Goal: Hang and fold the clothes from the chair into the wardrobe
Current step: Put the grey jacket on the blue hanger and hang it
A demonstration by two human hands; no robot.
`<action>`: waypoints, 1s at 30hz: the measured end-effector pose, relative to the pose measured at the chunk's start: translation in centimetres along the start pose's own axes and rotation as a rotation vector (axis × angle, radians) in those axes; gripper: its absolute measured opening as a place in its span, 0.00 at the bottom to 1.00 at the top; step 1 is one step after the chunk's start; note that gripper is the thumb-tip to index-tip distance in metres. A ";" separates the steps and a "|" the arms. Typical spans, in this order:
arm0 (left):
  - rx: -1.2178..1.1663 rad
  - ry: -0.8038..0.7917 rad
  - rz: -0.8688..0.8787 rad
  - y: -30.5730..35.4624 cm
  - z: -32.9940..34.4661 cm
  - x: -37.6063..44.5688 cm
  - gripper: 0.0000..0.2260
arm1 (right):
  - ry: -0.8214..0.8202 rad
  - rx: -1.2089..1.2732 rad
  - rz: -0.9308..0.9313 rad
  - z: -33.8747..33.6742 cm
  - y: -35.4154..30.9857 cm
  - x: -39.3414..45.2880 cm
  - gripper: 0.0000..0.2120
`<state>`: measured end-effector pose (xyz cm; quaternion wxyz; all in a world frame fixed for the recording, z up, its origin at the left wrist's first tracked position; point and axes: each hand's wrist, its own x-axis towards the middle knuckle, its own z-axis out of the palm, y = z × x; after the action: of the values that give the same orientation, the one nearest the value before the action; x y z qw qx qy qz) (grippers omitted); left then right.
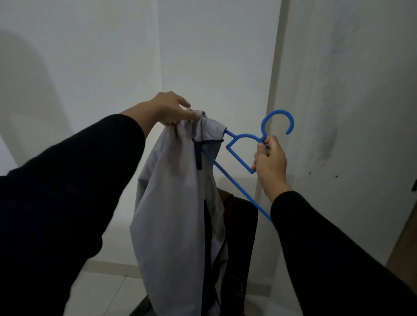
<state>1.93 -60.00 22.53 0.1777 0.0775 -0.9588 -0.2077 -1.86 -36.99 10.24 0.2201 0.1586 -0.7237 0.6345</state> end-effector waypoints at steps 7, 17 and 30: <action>0.528 -0.009 0.243 1.0 2.1 0.2 0.20 | 0.001 0.015 -0.005 0.4 0.1 -0.4 0.05; 0.295 0.007 0.367 0.8 3.9 -1.1 0.15 | -0.043 0.000 0.040 -1.4 -1.0 0.0 0.11; 0.553 -0.085 0.457 3.4 5.0 -1.2 0.12 | -0.047 0.064 0.027 1.7 -1.2 -0.8 0.09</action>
<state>0.95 -54.76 19.35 0.1518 -0.1023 -0.9778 0.1016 -0.76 -38.90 10.69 0.1892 0.1704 -0.7102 0.6564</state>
